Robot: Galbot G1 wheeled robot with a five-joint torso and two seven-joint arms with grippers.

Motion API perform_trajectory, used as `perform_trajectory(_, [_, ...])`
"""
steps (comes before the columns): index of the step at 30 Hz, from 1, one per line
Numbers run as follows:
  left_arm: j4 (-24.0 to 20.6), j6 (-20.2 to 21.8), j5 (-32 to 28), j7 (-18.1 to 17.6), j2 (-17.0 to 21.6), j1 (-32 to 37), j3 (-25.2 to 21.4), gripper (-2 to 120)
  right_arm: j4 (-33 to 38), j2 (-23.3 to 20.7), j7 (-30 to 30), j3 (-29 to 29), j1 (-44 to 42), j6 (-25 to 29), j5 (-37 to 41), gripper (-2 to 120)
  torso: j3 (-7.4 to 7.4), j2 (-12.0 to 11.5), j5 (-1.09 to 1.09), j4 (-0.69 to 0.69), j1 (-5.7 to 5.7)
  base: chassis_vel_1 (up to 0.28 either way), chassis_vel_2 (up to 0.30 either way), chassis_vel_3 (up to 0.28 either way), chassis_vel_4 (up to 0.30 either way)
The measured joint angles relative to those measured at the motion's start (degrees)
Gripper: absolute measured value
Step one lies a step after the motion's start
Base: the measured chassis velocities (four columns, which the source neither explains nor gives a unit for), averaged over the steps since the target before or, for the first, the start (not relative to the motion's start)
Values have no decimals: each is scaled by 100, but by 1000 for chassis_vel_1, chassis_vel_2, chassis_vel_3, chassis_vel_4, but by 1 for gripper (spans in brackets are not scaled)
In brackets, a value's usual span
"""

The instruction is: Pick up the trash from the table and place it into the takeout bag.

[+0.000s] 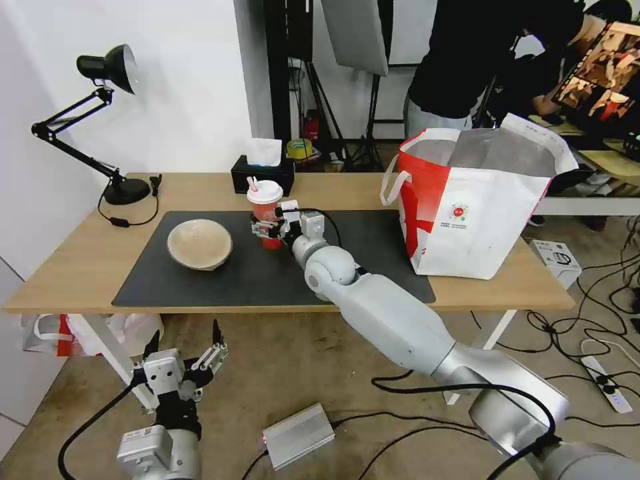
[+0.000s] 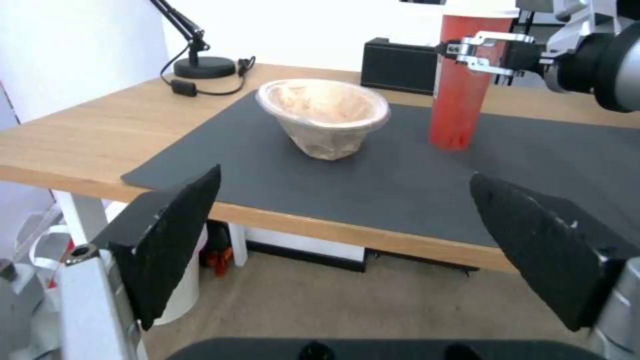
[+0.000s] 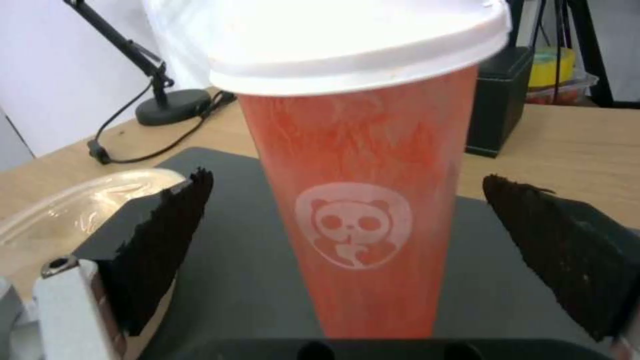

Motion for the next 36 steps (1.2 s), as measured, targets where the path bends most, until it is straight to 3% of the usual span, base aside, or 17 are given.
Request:
perform_trajectory(8, [2,-16,17,-1,-11,9,25,100,-215,205,-17,83,24,0,-103,100,0,0,0,1,0,0,0,0,0])
perform_trajectory(36, [28,-97,33,-2,29,37,72,100,-644,275,-340,186,77,104,-144,100,0,0,0,0,0,0,0,0,0])
